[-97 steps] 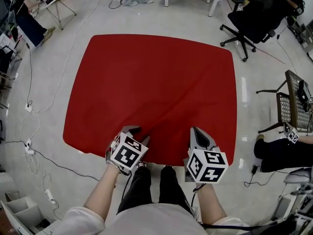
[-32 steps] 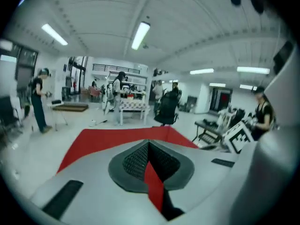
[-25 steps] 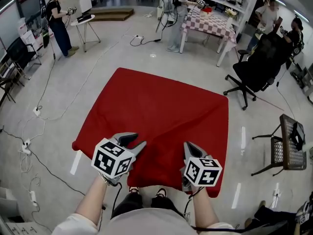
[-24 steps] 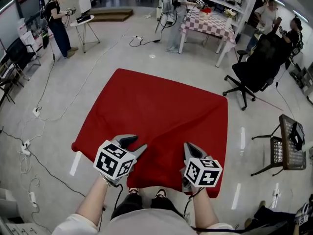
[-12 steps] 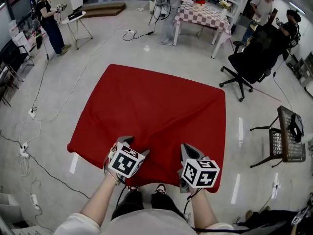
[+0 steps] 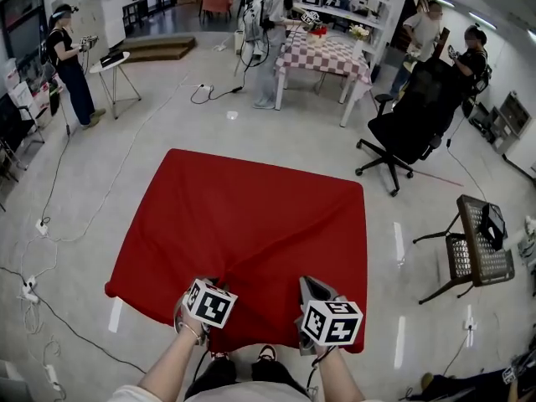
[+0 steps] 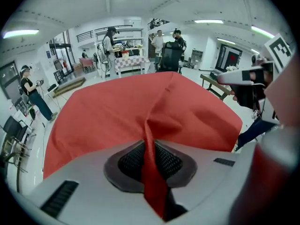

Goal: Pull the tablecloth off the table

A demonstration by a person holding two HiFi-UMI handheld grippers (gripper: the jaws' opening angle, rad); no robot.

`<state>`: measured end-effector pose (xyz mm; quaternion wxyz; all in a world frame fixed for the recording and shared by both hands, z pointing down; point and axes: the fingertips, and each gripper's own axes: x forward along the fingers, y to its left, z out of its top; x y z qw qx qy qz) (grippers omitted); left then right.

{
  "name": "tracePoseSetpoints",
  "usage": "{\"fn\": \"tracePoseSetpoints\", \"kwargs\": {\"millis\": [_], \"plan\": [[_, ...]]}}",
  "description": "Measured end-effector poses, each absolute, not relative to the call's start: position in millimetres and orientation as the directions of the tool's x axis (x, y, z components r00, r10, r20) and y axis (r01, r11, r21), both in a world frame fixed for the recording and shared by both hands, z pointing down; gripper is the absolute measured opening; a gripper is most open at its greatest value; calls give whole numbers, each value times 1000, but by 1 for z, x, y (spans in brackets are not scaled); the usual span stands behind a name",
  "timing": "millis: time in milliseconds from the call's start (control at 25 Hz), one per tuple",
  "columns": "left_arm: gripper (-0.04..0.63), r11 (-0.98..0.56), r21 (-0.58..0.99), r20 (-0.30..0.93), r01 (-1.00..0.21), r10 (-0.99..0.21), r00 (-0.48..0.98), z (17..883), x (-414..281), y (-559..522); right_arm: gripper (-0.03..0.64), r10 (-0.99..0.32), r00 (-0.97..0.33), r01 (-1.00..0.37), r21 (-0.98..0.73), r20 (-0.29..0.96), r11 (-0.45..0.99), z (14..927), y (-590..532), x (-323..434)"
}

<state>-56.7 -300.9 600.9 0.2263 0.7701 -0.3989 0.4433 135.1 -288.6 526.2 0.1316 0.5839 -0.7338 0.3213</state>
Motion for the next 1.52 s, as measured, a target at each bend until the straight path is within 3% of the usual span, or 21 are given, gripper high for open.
{"fn": "tracePoseSetpoints", "kwargs": {"millis": [200,520,1520], "plan": [[24,-555,97,826,-826,-419,378,598,-53,-305,26,-791,-257,-948,-304,556,95,521,-294,142],[20,-542,220,745,-811,-443,498,565,-47,-303,26,-793,-265,-951,-283,549,122,513,-297,130],[18,-576,288,490,-765,-598,634,444,-19,-318,26,-810,-236,-958,-266,536,104,499,-291,130]]}}
